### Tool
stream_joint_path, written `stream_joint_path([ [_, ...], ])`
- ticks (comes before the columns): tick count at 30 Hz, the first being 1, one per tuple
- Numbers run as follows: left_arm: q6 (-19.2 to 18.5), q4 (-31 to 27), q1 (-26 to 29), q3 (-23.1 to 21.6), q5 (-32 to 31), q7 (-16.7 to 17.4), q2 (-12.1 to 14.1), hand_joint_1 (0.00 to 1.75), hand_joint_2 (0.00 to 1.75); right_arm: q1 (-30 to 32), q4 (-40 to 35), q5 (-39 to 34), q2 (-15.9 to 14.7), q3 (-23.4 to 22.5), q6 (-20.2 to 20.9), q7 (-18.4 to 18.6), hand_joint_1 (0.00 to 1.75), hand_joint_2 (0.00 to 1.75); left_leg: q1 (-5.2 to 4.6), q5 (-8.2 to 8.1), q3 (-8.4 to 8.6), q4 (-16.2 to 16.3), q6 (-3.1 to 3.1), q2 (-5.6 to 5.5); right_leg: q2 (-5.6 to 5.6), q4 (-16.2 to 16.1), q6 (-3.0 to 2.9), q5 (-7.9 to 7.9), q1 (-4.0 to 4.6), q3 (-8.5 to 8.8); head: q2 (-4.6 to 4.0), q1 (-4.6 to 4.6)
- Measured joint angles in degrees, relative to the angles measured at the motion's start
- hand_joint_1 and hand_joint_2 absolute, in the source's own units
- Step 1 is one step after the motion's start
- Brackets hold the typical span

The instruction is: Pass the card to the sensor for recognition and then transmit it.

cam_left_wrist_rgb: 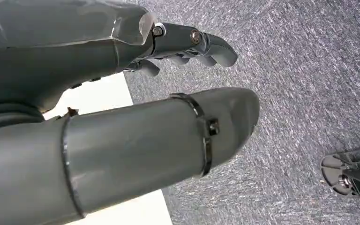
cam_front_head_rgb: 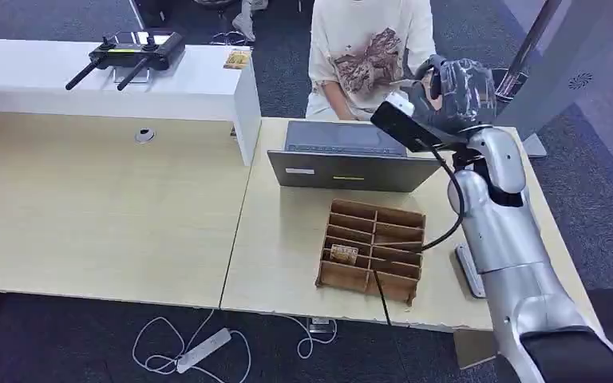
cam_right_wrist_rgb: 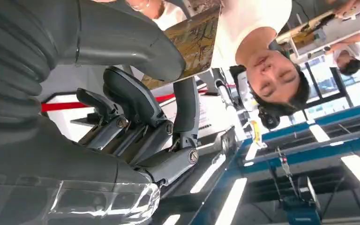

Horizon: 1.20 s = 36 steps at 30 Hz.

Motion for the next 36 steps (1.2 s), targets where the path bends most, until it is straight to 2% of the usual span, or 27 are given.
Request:
stream_joint_path([
  [6,0.00,0.00,-0.39,0.00,-0.20,0.11,0.04,0.00,0.00,-6.94,9.71,-0.74,1.48,-0.54,-0.09,0.13,1.75,1.75,0.00,0.01,0.00,0.00,-0.02,0.00,0.01,0.02,0.01,0.02,0.00,0.00,0.00,0.00],
  [13,0.00,0.00,-0.46,0.00,-0.55,0.11,0.04,0.00,0.00,-12.88,18.25,0.31,2.34,-0.68,-0.07,2.34,1.75,1.75,0.00,0.01,-0.01,0.01,-0.02,-0.01,0.00,0.00,0.02,0.02,0.00,0.00,0.00,0.00],
  [22,-0.17,0.00,-0.51,0.00,-1.22,0.11,0.07,0.00,0.00,-16.69,25.77,2.69,2.69,-0.68,0.89,5.82,1.75,1.75,0.00,0.01,0.00,0.01,-0.02,0.00,0.01,0.01,0.02,0.02,0.00,0.00,0.00,0.00],
  [29,-0.35,0.00,-0.51,0.00,-1.44,0.11,0.13,0.00,0.00,-18.01,28.85,3.57,2.71,-0.87,0.41,6.36,1.75,1.75,0.00,0.01,0.01,0.02,-0.02,0.00,0.01,0.00,0.02,0.02,0.00,-0.01,0.00,0.00],
  [30,-0.35,0.00,-0.52,0.00,-1.60,0.11,0.15,0.00,0.00,-18.12,29.06,3.63,2.71,-1.01,0.39,6.38,1.59,1.75,0.00,0.01,0.01,0.02,-0.02,0.00,0.01,0.00,0.02,0.02,0.00,-0.01,0.00,0.00],
  [31,-0.44,0.00,-0.52,0.00,-1.66,0.11,0.22,0.00,0.00,-18.22,29.31,3.67,2.69,-1.14,0.39,6.40,1.59,1.75,0.00,0.01,0.01,0.02,-0.02,0.00,0.02,0.00,0.02,0.02,0.00,-0.01,0.00,0.00],
  [32,-0.59,0.00,-0.52,0.00,-1.75,0.11,0.26,0.00,0.00,-18.29,29.50,3.67,2.69,-1.20,0.39,6.45,0.00,1.75,0.00,0.01,0.01,0.02,-0.02,0.00,0.02,0.00,0.02,0.02,0.00,-0.01,0.00,0.00],
  [36,-0.68,0.00,-0.52,0.00,-1.81,0.11,0.37,0.00,0.00,-18.70,30.37,3.67,2.69,-1.55,0.33,6.43,0.00,1.75,0.00,0.01,0.01,0.02,-0.02,0.01,0.02,0.00,0.02,0.02,0.00,-0.01,0.00,0.00],
])
